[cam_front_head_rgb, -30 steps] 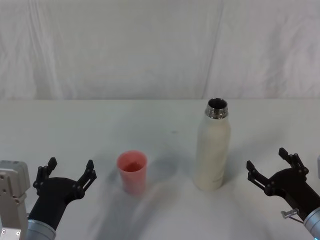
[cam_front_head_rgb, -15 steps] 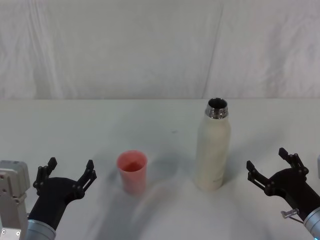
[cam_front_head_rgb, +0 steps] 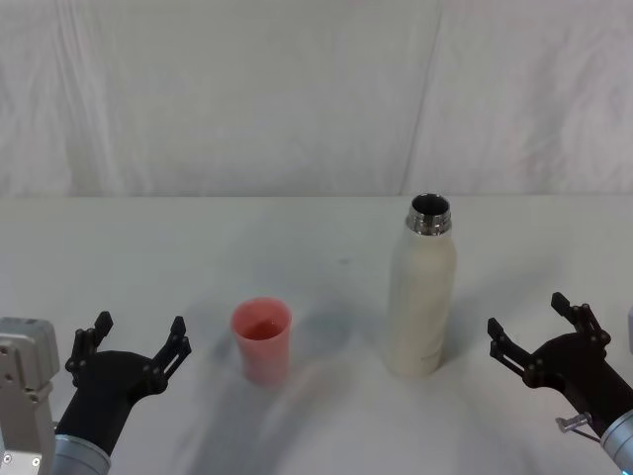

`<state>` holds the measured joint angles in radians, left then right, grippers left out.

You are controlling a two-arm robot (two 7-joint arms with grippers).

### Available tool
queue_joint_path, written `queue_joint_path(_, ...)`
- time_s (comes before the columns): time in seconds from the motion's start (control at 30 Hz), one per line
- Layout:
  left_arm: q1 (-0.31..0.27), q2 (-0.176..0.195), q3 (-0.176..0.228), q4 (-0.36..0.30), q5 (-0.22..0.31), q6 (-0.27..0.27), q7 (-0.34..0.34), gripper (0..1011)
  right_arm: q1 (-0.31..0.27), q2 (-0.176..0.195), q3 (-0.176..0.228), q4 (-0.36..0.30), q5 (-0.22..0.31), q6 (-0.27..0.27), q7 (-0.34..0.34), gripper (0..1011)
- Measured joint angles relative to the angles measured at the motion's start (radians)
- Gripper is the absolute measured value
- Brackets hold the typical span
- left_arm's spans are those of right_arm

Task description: Grasp the thermos with one hand and pour water into the cup lid.

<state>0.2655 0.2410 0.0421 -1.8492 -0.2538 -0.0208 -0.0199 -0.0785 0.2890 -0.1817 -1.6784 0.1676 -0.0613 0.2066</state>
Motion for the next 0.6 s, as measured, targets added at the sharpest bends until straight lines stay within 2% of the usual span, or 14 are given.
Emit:
queue_joint_path(0.33,0.0,0.0,0.0,0.0,0.0,0.0,0.0,1001,-0.007,-0.007,-0.005,-0.005,-0.006,0.0,-0.016,1001)
queue_joint_path(0.6,0.0,0.0,0.0,0.0,0.0,0.0,0.0,1001,-0.042,-0.044,-0.036,-0.041,-0.045,-0.001,-0.103,1002)
